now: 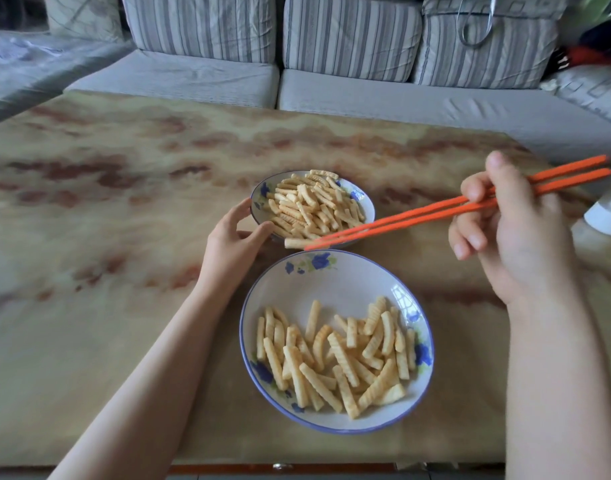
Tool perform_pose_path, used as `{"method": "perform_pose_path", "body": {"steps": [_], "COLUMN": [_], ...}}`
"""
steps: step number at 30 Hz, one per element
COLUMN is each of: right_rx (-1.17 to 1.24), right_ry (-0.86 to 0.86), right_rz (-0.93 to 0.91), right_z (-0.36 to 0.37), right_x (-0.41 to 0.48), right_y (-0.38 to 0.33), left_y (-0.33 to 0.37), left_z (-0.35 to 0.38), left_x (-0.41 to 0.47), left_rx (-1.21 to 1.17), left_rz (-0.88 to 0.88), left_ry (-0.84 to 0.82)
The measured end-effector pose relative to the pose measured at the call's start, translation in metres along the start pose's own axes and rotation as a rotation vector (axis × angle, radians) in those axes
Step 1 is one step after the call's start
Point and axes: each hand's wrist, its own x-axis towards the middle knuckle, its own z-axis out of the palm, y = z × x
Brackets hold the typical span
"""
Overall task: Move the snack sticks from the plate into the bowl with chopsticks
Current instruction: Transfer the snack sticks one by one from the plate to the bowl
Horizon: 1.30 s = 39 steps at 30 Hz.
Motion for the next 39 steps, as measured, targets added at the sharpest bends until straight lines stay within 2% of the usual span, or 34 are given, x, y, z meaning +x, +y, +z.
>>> {"method": "perform_pose_path", "body": {"steps": [4,9,19,28,39], "right_rx": [0.071,0.008,-0.122,-0.166,-0.356], "right_ry": [0.181,0.200,0.025,-0.045,-0.254], "right_rz": [-0.036,-0.059,-0.067,-0.113,0.041], "right_z": [0.014,0.043,0.065,0.036,-0.004], "right_x": [0.001,-0.004,-0.007,-0.004,-0.005], "right_y": [0.008,0.025,0.049,0.021,-0.005], "left_y": [0.002,0.003,0.001,0.000,0.002], "left_z": [0.000,0.000,0.000,0.000,0.000], "left_x": [-0.001,-0.003,-0.002,-0.001,-0.002], "left_rx": [-0.023,-0.024,-0.039,-0.032,-0.035], "left_rz": [-0.021,-0.023,-0.013,-0.032,-0.024], "left_ry": [0.001,0.001,-0.012,-0.011,-0.001]}}
